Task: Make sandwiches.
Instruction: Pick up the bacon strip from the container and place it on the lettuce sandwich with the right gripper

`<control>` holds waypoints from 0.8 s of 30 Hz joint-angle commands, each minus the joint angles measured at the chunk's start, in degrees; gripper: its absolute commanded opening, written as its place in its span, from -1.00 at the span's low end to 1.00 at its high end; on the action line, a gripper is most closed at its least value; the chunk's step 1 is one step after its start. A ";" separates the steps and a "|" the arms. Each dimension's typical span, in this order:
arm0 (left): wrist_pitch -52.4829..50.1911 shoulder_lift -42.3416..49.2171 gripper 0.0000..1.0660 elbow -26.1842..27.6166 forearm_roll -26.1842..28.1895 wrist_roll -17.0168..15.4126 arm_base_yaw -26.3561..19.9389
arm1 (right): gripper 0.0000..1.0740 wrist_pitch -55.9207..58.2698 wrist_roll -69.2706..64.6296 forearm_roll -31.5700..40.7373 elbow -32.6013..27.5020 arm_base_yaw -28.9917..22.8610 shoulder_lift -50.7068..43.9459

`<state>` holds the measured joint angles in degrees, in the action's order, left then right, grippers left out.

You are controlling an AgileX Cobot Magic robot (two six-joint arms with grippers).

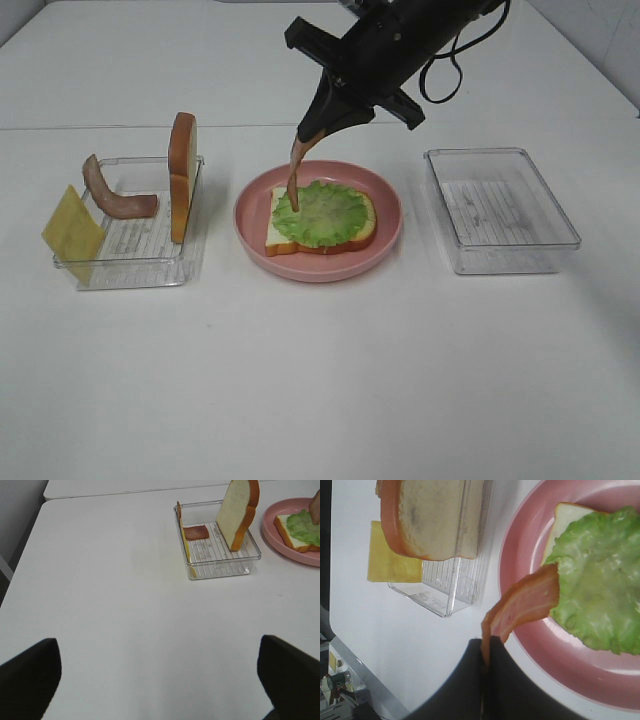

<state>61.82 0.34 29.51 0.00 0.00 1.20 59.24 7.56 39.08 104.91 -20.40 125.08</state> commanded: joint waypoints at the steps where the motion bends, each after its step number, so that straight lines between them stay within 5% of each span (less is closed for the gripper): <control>1: -0.23 0.92 0.92 0.11 0.00 0.00 0.00 | -1.00 -0.06 1.15 1.32 2.41 -1.03 2.01; 24: -0.23 0.92 0.92 0.11 0.00 -0.29 0.00 | -1.00 1.49 1.26 3.44 7.91 -1.60 9.00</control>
<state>61.82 0.34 29.51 0.00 0.00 1.20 60.05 8.19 42.34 112.53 -21.77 133.96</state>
